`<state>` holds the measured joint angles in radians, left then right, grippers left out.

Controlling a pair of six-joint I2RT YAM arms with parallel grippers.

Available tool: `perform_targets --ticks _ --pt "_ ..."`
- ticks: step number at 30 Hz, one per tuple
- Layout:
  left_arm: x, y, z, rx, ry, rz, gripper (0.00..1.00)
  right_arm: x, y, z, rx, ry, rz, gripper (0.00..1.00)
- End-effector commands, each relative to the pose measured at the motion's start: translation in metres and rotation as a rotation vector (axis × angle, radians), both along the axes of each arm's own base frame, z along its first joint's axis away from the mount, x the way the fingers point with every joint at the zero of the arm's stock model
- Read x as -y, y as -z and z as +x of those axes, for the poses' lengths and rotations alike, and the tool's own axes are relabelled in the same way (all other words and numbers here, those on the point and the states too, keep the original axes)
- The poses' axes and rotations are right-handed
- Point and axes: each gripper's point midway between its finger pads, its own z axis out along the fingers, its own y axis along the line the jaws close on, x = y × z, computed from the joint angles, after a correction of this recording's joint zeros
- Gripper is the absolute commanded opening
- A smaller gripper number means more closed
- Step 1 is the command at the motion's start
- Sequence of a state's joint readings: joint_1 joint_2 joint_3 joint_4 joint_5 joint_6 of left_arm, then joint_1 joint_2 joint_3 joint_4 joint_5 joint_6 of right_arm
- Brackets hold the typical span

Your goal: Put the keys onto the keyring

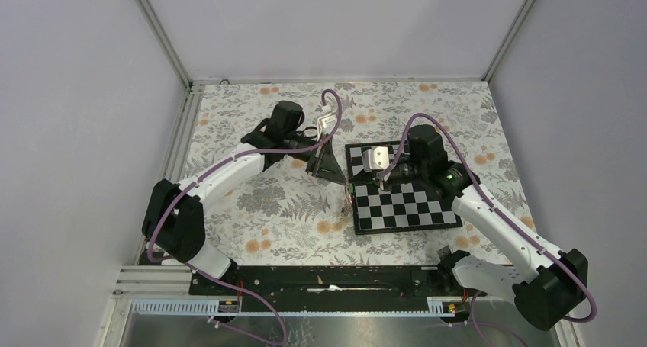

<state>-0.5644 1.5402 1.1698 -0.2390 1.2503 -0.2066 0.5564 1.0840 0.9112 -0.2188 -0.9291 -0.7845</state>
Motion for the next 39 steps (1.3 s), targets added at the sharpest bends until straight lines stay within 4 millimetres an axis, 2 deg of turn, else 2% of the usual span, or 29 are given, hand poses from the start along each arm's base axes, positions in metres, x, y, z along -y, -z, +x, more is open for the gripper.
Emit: perform_targets --ticks 1,39 --pt "-0.002 -0.025 -0.015 0.069 0.084 -0.095 0.00 -0.004 -0.006 0.002 0.025 -0.011 0.027 0.00" --pt "-0.005 -0.028 -0.029 0.079 0.142 -0.140 0.00 -0.008 -0.003 0.003 0.019 -0.010 0.033 0.00"
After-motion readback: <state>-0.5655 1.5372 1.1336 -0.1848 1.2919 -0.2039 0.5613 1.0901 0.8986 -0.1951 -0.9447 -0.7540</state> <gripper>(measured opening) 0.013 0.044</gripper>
